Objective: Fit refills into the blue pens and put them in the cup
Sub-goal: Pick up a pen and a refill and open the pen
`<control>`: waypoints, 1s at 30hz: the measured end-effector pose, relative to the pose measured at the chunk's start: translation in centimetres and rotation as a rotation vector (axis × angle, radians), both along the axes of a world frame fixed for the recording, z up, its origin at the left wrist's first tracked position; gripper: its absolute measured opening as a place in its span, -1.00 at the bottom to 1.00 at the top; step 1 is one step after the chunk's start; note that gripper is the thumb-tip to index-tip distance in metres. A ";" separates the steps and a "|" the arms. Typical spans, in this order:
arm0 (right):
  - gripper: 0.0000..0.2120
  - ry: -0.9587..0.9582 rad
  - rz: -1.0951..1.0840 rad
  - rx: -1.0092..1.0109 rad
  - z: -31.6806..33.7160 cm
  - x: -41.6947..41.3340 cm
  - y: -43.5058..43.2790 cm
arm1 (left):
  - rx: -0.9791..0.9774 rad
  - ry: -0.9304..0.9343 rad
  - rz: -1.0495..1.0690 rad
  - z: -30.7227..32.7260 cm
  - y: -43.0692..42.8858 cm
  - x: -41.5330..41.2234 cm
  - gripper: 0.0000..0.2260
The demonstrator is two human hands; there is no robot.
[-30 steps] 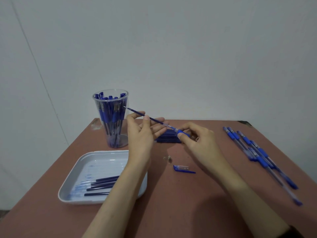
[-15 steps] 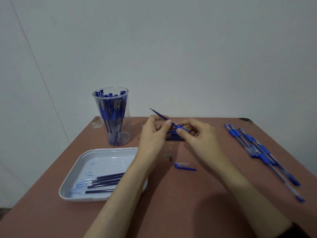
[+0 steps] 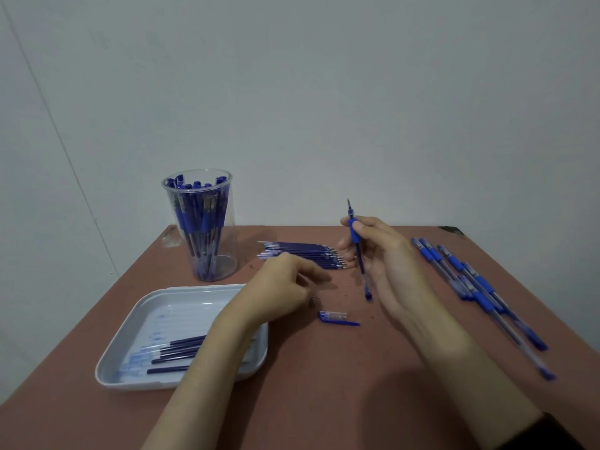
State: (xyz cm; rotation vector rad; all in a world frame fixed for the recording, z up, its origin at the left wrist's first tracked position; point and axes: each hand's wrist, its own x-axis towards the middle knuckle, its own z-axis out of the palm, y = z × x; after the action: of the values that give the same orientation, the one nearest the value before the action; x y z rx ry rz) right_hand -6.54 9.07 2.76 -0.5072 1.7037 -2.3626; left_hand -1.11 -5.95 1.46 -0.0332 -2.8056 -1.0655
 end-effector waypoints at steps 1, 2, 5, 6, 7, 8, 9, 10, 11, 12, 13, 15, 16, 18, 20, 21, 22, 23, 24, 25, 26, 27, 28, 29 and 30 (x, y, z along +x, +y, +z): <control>-0.83 0.001 -0.002 0.001 0.0 -0.1 0.0 | -0.059 -0.037 -0.022 0.0 0.1 0.1 -0.64; -0.82 0.005 -0.005 0.007 0.0 -0.1 0.0 | -0.103 -0.062 -0.037 -0.1 0.1 0.1 -0.63; -0.82 0.014 -0.008 0.023 0.0 0.0 0.0 | -0.152 -0.082 -0.060 -0.3 0.0 0.0 -0.72; -0.82 0.014 -0.009 0.026 0.0 0.0 0.0 | -0.153 -0.072 -0.064 -0.4 0.0 0.0 -0.78; -0.82 0.013 -0.011 0.029 0.0 0.0 0.0 | -0.147 -0.049 -0.057 -0.4 0.0 -0.1 -0.81; -0.82 0.014 -0.015 0.037 0.0 0.1 0.0 | -0.121 -0.002 -0.034 -0.4 0.0 -0.1 -0.84; -0.83 0.023 -0.023 0.055 0.0 0.1 0.0 | -0.055 0.061 0.008 -0.2 0.1 -0.2 -0.85; -0.84 0.042 -0.039 0.086 0.0 0.2 0.0 | 0.061 0.130 0.061 0.0 0.2 -0.2 -0.86; -0.85 0.072 -0.058 0.129 -0.1 0.2 0.0 | 0.237 0.194 0.111 0.3 0.1 -0.2 -0.86; -0.87 0.110 -0.079 0.176 -0.1 0.3 -0.1 | 0.461 0.243 0.145 0.6 0.1 -0.1 -0.85; -0.89 0.147 -0.097 0.223 -0.2 0.3 -0.1 | 0.698 0.271 0.159 0.9 0.0 0.0 -0.82; -0.90 0.223 -0.120 0.307 -0.4 0.3 -0.2 | 1.055 0.278 0.142 1.3 -0.1 0.2 -0.78; -0.89 0.264 -0.126 0.344 -0.5 0.2 -0.3 | 1.155 0.268 0.131 1.4 -0.1 0.3 -0.77; -0.86 0.332 -0.139 0.399 -0.8 0.0 -0.4 | 1.258 0.248 0.123 1.4 0.3 0.3 -0.76; -0.86 0.368 -0.152 0.423 -0.9 -0.1 -0.4 | 1.310 0.244 0.122 1.5 0.4 0.3 -0.75; -0.88 0.378 -0.157 0.432 -1.0 -0.1 -0.4 | 1.325 0.249 0.123 1.5 0.4 0.2 -0.75; -0.89 0.386 -0.161 0.443 -1.0 -0.1 -0.4 | 1.334 0.253 0.122 1.4 0.3 0.2 -0.75; -0.90 0.395 -0.163 0.456 -1.1 -0.2 -0.4 | 1.339 0.255 0.119 1.4 0.2 0.2 -0.75; -0.90 0.404 -0.161 0.470 -1.2 -0.2 -0.4 | 1.343 0.256 0.115 1.4 0.1 0.1 -0.76; -0.90 0.415 -0.159 0.483 -1.2 -0.1 -0.4 | 1.343 0.256 0.107 1.3 0.0 0.1 -0.76; -0.90 0.426 -0.156 0.494 -1.2 -0.1 -0.4 | 1.330 0.255 0.100 1.3 0.0 0.1 -0.77; -0.89 0.436 -0.158 0.503 -1.3 -0.1 -0.4 | 1.296 0.256 0.096 1.3 0.1 0.2 -0.77; -0.88 0.449 -0.165 0.517 -1.3 -0.1 -0.4 | 1.235 0.259 0.100 1.2 0.1 0.2 -0.77; -0.85 0.469 -0.178 0.539 -1.4 -0.2 -0.3 | 1.154 0.262 0.112 1.1 0.2 0.2 -0.76; -0.83 0.499 -0.194 0.574 -1.4 -0.2 -0.3 | 1.070 0.263 0.127 0.9 0.2 0.2 -0.76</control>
State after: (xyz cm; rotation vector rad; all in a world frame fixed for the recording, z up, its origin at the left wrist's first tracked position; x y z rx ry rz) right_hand -6.73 8.78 1.35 -0.9002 2.6241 -1.7968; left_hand -0.90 -5.76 2.36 0.1071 -1.6875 -2.1469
